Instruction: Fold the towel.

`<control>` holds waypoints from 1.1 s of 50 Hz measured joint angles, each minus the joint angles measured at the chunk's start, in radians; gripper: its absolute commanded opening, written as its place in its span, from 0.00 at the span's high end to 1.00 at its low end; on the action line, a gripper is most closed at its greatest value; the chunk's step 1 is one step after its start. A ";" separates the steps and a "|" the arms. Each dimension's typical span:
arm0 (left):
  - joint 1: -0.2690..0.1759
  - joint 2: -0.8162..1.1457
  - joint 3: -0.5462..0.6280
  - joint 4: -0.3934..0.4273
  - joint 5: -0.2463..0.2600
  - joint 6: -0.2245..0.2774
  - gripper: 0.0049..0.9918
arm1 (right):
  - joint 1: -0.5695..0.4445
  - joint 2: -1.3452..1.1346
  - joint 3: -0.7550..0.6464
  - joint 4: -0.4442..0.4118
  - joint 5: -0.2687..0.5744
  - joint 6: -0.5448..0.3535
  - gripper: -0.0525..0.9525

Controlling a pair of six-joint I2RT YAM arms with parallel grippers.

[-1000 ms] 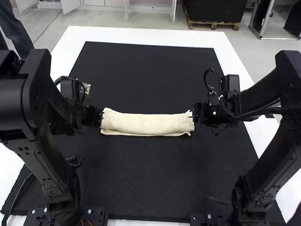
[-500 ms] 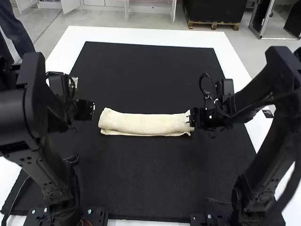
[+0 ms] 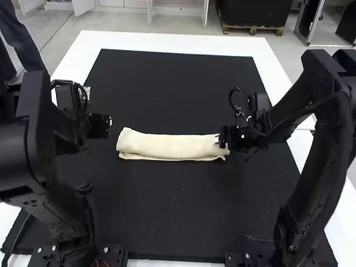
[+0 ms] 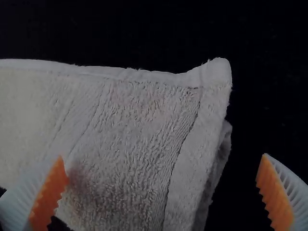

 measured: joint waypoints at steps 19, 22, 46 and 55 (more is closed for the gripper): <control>0.000 -0.022 0.000 -0.021 0.001 -0.001 0.02 | 0.026 0.076 0.019 0.053 0.027 0.000 0.91; 0.000 -0.022 0.000 -0.021 0.001 -0.001 0.02 | 0.030 0.090 0.025 0.053 0.002 0.003 0.93; 0.000 -0.022 0.000 -0.021 0.003 -0.001 0.02 | 0.016 -0.006 0.079 -0.095 -0.069 0.022 0.95; 0.000 -0.022 0.000 -0.021 0.004 -0.001 0.02 | 0.018 -0.103 0.129 -0.156 -0.101 0.027 0.94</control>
